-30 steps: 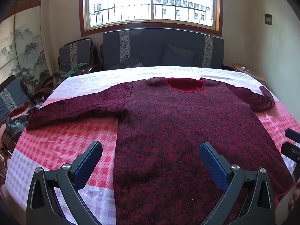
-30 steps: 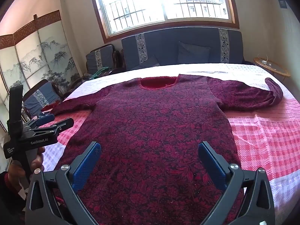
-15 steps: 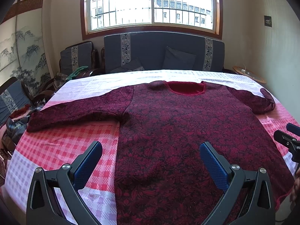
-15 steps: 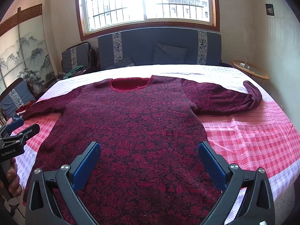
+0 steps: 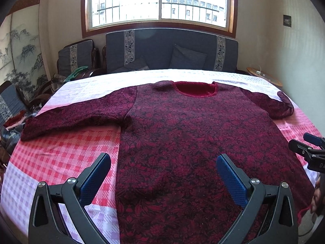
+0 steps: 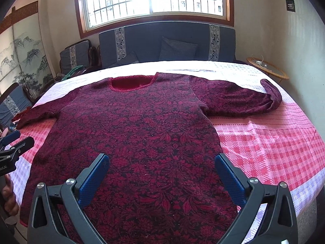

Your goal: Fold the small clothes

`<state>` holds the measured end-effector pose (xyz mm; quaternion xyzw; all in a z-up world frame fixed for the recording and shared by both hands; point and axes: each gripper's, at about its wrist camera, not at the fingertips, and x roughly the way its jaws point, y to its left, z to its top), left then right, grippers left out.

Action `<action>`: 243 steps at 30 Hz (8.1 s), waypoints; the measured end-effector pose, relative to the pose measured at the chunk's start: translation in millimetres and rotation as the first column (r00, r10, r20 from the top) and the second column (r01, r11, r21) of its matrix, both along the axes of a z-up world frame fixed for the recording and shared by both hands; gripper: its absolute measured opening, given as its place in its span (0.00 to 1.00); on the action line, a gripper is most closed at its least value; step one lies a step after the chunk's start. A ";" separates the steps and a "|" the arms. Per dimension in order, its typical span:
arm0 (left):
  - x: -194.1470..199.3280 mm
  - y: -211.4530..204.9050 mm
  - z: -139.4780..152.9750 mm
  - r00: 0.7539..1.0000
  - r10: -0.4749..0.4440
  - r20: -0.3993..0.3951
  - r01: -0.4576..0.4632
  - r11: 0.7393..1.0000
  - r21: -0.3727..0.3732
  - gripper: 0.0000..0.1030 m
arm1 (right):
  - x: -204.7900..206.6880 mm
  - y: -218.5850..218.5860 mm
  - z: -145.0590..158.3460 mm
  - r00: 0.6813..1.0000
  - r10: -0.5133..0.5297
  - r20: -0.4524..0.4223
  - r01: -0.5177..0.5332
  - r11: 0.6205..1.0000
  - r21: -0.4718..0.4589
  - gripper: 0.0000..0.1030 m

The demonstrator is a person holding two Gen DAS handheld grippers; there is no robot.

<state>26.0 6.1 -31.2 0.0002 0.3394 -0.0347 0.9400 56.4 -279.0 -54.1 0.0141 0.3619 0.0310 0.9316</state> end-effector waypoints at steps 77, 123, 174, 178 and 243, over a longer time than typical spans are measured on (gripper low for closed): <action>67.3 36.2 -71.5 0.987 0.046 -0.156 -0.094 0.945 -0.312 1.00 | 258.4 -341.4 -34.0 0.844 -0.476 -0.248 0.481 0.876 -0.045 0.31; 60.8 55.9 -70.9 0.988 0.053 -0.147 -0.109 0.908 -0.406 1.00 | 222.7 -332.6 1.4 0.881 -0.442 -0.168 0.473 0.839 0.268 0.08; 29.3 184.1 -49.4 0.971 0.213 -0.104 -0.234 0.795 -0.559 1.00 | 205.3 141.0 -30.6 0.848 0.529 0.006 -0.430 0.682 0.592 0.65; 38.9 275.2 -34.1 0.936 0.335 -0.108 -0.326 0.709 -0.625 1.00 | 160.7 103.6 -16.5 0.839 0.535 0.097 -0.466 0.617 0.635 0.71; 184.2 -54.8 14.4 0.962 -0.256 0.098 0.270 0.947 -0.174 0.91 | 157.2 -131.4 -45.7 0.988 0.156 -0.013 -0.080 0.576 0.814 0.83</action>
